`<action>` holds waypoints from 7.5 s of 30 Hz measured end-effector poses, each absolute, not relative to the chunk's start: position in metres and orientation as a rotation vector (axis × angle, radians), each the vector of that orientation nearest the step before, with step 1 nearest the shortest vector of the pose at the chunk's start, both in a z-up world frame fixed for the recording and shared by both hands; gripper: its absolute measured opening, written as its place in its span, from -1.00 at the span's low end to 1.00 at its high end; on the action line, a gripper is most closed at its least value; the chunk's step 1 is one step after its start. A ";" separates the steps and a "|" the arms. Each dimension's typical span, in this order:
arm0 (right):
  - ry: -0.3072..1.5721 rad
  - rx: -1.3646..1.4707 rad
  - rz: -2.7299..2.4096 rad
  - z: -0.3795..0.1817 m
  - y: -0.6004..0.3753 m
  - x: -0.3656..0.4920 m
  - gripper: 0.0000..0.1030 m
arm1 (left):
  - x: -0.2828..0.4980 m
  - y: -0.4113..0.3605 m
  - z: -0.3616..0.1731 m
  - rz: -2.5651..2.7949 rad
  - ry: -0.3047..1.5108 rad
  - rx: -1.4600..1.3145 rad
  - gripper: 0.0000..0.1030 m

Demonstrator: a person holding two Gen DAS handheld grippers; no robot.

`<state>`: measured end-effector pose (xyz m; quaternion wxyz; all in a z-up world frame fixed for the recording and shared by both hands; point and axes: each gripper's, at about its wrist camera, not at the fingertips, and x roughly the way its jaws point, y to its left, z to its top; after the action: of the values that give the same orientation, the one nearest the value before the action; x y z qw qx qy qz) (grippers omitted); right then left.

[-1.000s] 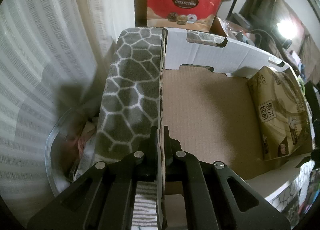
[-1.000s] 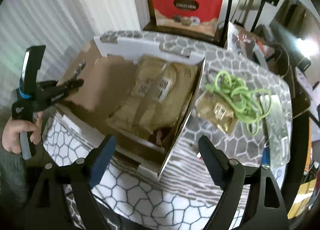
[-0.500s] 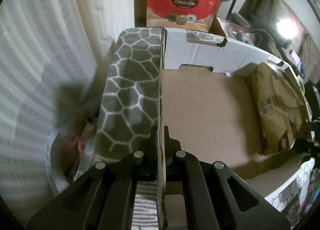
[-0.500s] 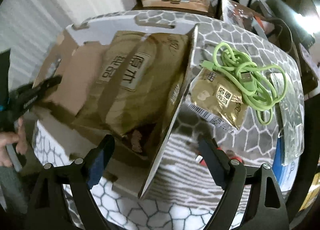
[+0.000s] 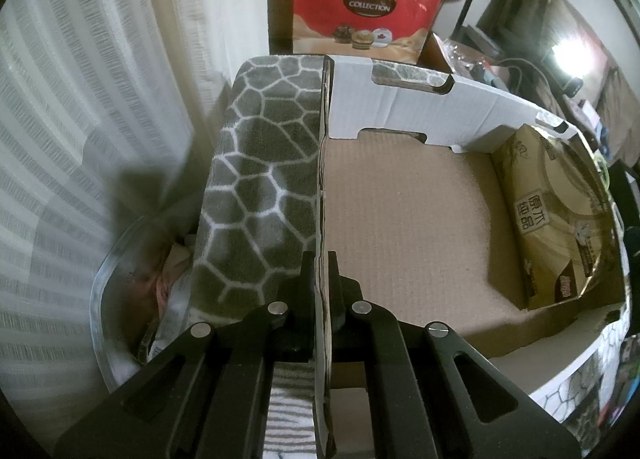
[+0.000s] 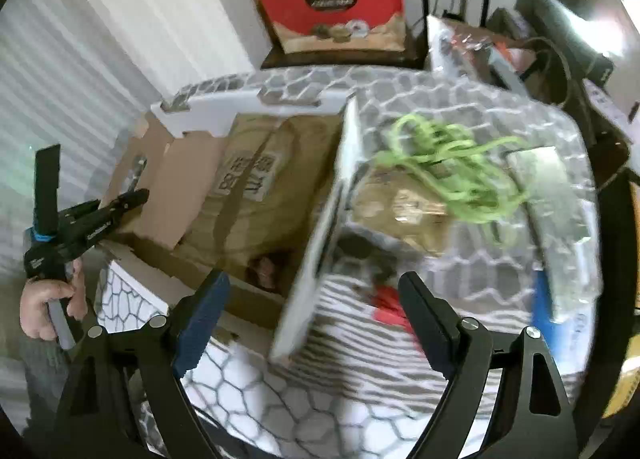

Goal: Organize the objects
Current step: 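Move the right tool to the lime-green cable and grasp it, then carry the lime-green cable into the box and open the right tool, then move the right tool to the clear bamboo-patterned phone case and grasp it, then lift the phone case with the right tool and carry it toward the box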

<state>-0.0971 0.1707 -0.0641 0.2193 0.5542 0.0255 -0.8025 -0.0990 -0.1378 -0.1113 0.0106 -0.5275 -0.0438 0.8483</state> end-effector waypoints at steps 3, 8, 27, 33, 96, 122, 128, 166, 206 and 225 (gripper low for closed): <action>0.073 1.519 -2.253 -0.055 0.192 -0.096 0.70 | -0.097 -0.137 -0.111 2.651 -0.142 -1.645 -0.94; 0.119 1.544 -2.317 -0.066 0.222 -0.097 0.63 | -0.098 -0.135 -0.111 2.652 -0.143 -1.647 -0.94; -0.079 1.517 -2.467 -0.061 0.282 -0.135 0.46 | -0.097 -0.131 -0.111 2.663 -0.113 -1.640 -0.95; -0.016 1.510 -2.457 -0.068 0.254 -0.161 0.44 | -0.097 -0.131 -0.110 2.660 -0.121 -1.641 -0.94; -0.151 1.481 -1.979 -0.059 0.033 -0.149 -0.33 | -0.097 -0.134 -0.113 2.659 -0.167 -1.632 -0.94; 0.050 1.386 -2.120 -0.033 0.051 -0.132 0.29 | -0.097 -0.135 -0.114 2.657 -0.174 -1.630 -0.93; 0.067 1.381 -2.242 -0.017 0.109 -0.138 0.32 | -0.097 -0.135 -0.114 2.656 -0.175 -1.630 -0.93; -0.143 1.707 -2.464 -0.114 0.347 -0.165 0.28 | -0.097 -0.134 -0.114 2.657 -0.179 -1.629 -0.93; 0.133 1.479 -2.527 -0.069 0.303 -0.151 -0.14 | -0.098 -0.134 -0.114 2.656 -0.185 -1.630 -0.93; 0.102 1.516 -2.513 -0.054 0.292 -0.150 0.57 | -0.100 -0.134 -0.116 2.654 -0.192 -1.628 -0.93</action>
<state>-0.1503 0.2919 -0.0542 0.1023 0.5135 0.0345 -0.8512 -0.0996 -0.1343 -0.1156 0.0109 -0.5218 -0.0616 0.8508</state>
